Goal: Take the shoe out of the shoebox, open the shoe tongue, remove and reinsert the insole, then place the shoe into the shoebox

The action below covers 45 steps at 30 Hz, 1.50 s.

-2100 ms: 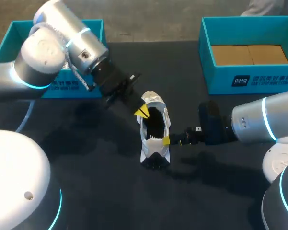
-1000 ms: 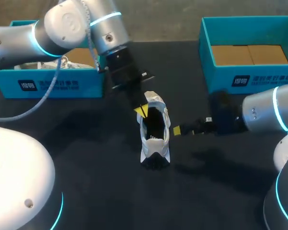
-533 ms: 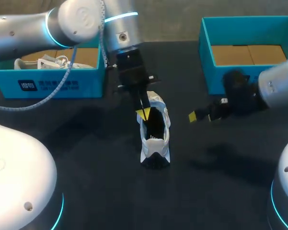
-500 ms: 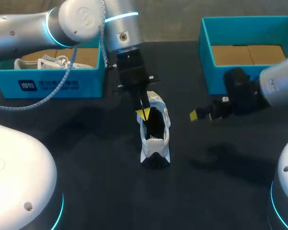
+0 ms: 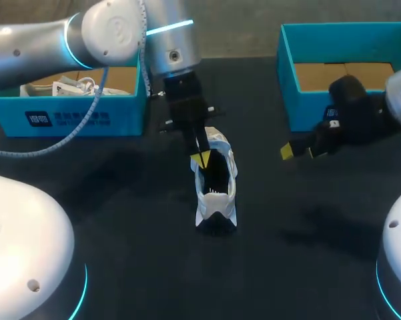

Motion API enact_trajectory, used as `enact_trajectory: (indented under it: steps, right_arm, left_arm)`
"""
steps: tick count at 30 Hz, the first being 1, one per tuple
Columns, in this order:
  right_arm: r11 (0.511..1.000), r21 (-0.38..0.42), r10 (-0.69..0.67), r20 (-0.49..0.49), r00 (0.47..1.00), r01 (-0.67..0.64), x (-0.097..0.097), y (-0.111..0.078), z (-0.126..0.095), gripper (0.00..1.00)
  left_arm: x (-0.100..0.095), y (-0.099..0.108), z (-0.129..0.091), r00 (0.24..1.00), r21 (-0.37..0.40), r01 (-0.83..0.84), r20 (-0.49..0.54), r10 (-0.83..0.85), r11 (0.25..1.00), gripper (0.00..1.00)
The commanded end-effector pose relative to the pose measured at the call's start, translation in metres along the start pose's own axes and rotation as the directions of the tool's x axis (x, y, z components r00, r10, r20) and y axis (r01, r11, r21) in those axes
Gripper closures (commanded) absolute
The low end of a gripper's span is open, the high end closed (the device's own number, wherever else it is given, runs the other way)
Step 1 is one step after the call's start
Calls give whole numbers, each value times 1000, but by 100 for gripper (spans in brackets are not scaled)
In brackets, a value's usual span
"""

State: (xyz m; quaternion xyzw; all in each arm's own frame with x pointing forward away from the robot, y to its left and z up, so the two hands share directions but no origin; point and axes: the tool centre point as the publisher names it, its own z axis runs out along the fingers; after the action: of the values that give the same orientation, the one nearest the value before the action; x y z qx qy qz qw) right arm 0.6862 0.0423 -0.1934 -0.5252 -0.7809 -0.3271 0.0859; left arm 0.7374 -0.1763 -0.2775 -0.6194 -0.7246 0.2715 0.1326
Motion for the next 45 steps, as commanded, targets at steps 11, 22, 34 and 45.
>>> enact_trajectory:
  steps: [11, 22, 34, 45]
  right_arm:
    - [1000, 2, -1, 16, 1000, 1, 3, -11, -45, 0]
    - [1000, 2, -1, 16, 1000, 1, 3, -11, -45, 0]
    - [1000, 2, -1, 16, 1000, 1, 3, -11, -45, 0]
    - [1000, 2, -1, 16, 1000, 1, 3, -11, -45, 0]
  left_arm:
    - [3, 14, 13, 996, -94, 5, -85, -13, 996, 100]
    - [-3, 27, 32, 998, -179, -44, -62, 33, 983, 100]
    - [-11, 49, 60, 995, -269, -78, -83, 57, 960, 100]
    - [-21, 59, 82, 990, -324, -108, -121, 72, 940, 100]
